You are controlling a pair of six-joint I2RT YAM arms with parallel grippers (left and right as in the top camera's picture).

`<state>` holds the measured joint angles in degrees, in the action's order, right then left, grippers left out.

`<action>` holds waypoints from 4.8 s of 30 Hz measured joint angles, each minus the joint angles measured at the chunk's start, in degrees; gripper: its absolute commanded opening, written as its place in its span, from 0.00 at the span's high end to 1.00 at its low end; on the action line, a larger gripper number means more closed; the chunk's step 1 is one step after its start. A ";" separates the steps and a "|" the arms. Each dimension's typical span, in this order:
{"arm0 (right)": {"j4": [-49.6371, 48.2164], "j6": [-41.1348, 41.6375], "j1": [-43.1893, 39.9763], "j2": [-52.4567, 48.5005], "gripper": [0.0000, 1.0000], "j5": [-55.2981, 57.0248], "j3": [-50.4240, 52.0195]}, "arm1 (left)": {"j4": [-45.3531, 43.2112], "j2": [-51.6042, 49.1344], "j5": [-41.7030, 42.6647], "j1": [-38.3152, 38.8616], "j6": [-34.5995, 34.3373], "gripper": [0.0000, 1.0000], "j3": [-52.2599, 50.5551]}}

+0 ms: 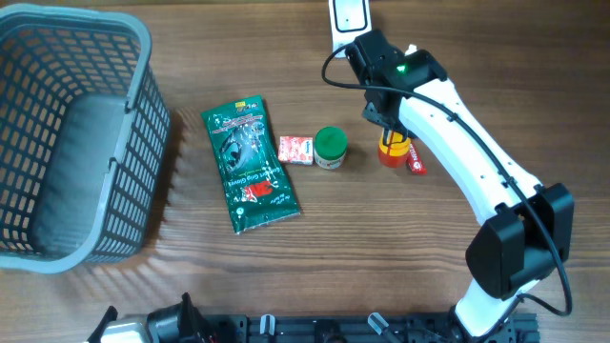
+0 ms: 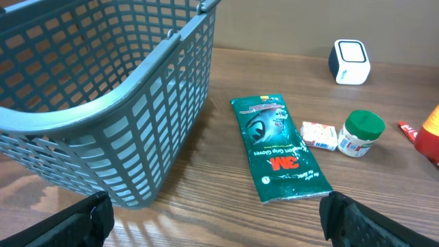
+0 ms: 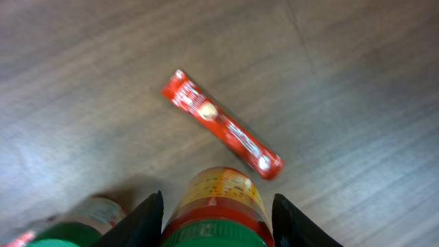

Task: Scan the item barcode

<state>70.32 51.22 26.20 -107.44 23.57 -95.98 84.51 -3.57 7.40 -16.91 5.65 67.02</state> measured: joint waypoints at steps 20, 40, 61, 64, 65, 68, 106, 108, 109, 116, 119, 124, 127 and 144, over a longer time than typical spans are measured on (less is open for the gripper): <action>4.68 3.67 0.00 20.96 0.62 -0.22 7.78 | -0.02 0.00 0.00 0.00 0.00 0.00 0.00; -26.69 -1.25 4.15 24.41 0.37 -1.62 34.84 | 0.00 0.00 0.00 0.00 0.00 0.00 0.00; -6.88 6.58 -25.92 39.28 0.00 -31.89 19.21 | 0.00 0.00 0.00 0.00 0.00 0.00 0.00; -7.04 4.35 -32.54 32.74 0.00 -43.67 20.94 | 0.02 0.00 0.00 0.00 0.00 0.00 0.00; -7.28 3.08 -33.90 30.14 0.00 -46.64 21.44 | 0.02 0.00 0.00 0.00 0.00 0.00 0.00; -7.52 -2.08 -36.52 20.17 0.00 -55.32 22.60 | 0.00 0.00 0.00 0.00 0.00 0.00 0.00; -16.94 -17.09 -27.19 -10.51 0.01 -85.26 31.47 | 0.00 0.00 0.00 0.00 0.00 0.00 0.00; -18.29 -14.25 -27.19 -9.92 0.01 -86.42 32.65 | 0.00 0.00 0.00 0.00 0.00 0.00 0.00; -19.37 -12.20 -27.19 -9.53 0.01 -87.06 33.33 | 0.00 0.00 0.00 0.00 0.00 0.00 0.00; -24.63 -2.03 -27.19 -8.04 0.19 -89.59 35.71 | 0.00 0.00 0.00 0.00 0.00 0.00 0.00; -25.44 -0.74 -27.19 -7.76 0.22 -89.11 35.98 | 0.00 0.00 0.02 0.00 0.00 0.00 0.00; -25.90 0.13 -26.64 -7.15 0.51 -86.27 36.11 | 0.00 0.00 0.00 0.00 0.00 0.00 0.00; -26.38 -0.37 -26.67 -6.97 0.61 -86.64 36.39 | 0.00 0.00 0.00 0.00 0.00 0.00 0.00; -16.50 -8.04 -26.77 8.17 0.60 -73.40 39.39 | 0.00 0.00 0.00 0.00 0.00 0.00 0.00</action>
<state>53.82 43.18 -0.58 -99.26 -49.82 -56.60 84.51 -3.57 7.40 -16.91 5.65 67.02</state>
